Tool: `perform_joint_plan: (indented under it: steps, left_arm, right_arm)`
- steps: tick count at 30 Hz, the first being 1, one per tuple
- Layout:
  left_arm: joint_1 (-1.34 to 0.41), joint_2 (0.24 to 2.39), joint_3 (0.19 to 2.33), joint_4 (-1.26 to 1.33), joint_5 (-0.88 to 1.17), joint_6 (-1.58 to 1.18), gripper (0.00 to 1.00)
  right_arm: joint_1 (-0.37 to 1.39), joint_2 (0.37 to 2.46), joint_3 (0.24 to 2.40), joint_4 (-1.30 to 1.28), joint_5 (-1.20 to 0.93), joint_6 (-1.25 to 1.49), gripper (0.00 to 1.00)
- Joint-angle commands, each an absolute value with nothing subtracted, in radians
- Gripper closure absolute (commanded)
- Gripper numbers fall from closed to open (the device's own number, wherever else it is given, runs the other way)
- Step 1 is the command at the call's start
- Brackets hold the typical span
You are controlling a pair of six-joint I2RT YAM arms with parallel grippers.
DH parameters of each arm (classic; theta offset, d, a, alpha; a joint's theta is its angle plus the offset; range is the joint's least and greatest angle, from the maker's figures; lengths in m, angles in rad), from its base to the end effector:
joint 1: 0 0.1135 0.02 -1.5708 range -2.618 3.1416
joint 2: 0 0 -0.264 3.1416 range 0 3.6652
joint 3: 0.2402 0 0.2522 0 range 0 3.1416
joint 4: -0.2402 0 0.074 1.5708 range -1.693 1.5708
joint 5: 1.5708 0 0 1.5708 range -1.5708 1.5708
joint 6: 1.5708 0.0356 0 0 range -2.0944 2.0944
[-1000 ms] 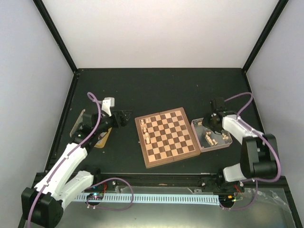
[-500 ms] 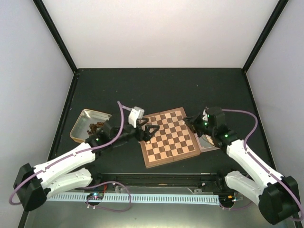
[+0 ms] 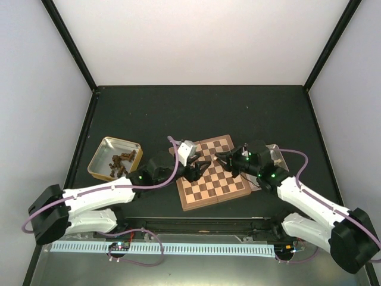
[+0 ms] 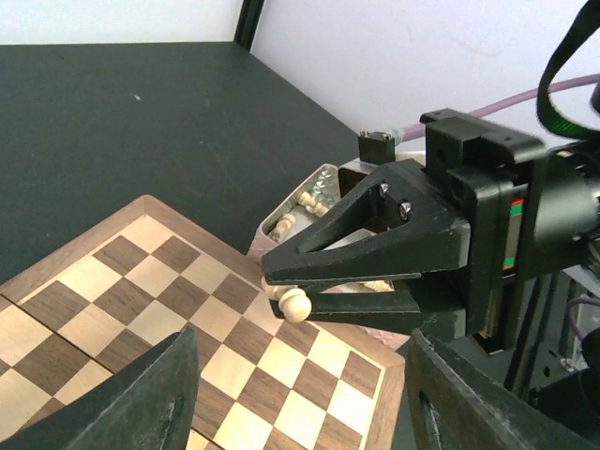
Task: Set up the chess pieces on the board
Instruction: Place the chess piece on the chessboard.
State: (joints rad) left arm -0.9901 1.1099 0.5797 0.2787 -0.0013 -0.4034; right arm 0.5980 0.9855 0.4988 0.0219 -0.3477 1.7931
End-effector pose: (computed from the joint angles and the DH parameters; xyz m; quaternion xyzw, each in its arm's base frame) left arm 0.1374 -0.2093 0.2506 0.2281 0.7566 -0.3929 0.4703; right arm 0.1707 0.1310 0.2238 0.3964 0.7440 0.5353 0.0526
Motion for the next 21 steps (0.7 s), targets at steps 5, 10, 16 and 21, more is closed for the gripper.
perform_joint_plan:
  steps: [5, 10, 16, 21]
  left_arm:
    - [-1.000, 1.227, 0.614, 0.391, -0.049, -0.441, 0.50]
    - [-1.000, 1.260, 0.631, 0.381, -0.071, -0.461, 0.58]
    - [-1.000, 1.275, 0.639, 0.389, -0.087, -0.468, 0.67]
    - [-1.000, 1.259, 0.635, 0.391, -0.113, -0.456, 0.70]
  right_arm:
    - [0.640, 1.086, 0.562, 0.153, -0.424, 1.915, 0.95]
    - [0.641, 1.119, 0.568, 0.189, -0.453, 1.928, 0.95]
    - [0.642, 1.137, 0.572, 0.205, -0.469, 1.925, 0.95]
    - [0.641, 1.138, 0.571, 0.204, -0.471, 1.919, 0.95]
